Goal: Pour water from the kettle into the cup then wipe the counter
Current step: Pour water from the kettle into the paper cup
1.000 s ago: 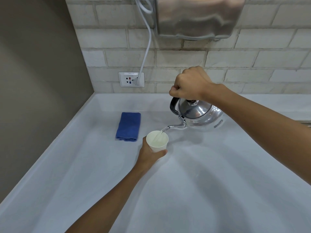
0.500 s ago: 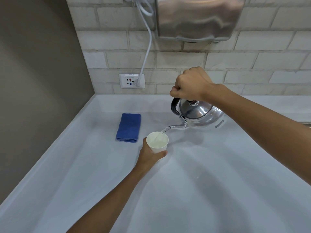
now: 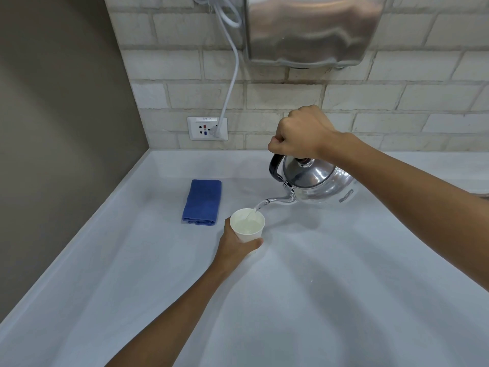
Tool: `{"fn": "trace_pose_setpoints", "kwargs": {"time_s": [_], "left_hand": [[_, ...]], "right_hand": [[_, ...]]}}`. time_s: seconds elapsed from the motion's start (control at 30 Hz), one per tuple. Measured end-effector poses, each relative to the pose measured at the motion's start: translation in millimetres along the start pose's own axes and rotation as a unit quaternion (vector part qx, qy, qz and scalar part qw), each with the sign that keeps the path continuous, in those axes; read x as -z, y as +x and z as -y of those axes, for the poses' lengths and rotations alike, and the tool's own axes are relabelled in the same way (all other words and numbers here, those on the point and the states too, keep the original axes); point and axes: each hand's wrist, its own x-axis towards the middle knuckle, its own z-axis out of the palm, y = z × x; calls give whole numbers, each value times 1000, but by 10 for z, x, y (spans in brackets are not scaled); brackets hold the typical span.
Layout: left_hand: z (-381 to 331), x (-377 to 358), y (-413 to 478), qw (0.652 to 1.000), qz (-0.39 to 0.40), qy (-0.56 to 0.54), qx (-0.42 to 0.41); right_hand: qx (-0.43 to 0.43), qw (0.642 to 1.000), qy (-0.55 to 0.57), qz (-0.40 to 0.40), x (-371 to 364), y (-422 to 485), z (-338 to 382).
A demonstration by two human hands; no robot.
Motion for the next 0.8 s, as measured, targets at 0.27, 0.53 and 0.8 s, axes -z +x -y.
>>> {"fn": "trace_pose_setpoints", "kwargs": {"time_s": [0.27, 0.53, 0.8], "left_hand": [[0, 5, 2, 1000, 5, 4, 4], [-24, -1, -28, 1000, 4, 4, 2], [2, 4, -14, 1000, 1, 7, 4]], "right_hand": [[-2, 1000, 12, -2, -12, -3, 4], [-47, 997, 65, -13, -168, -68, -110], [-171, 968, 183, -25, -396, -48, -370]]}}
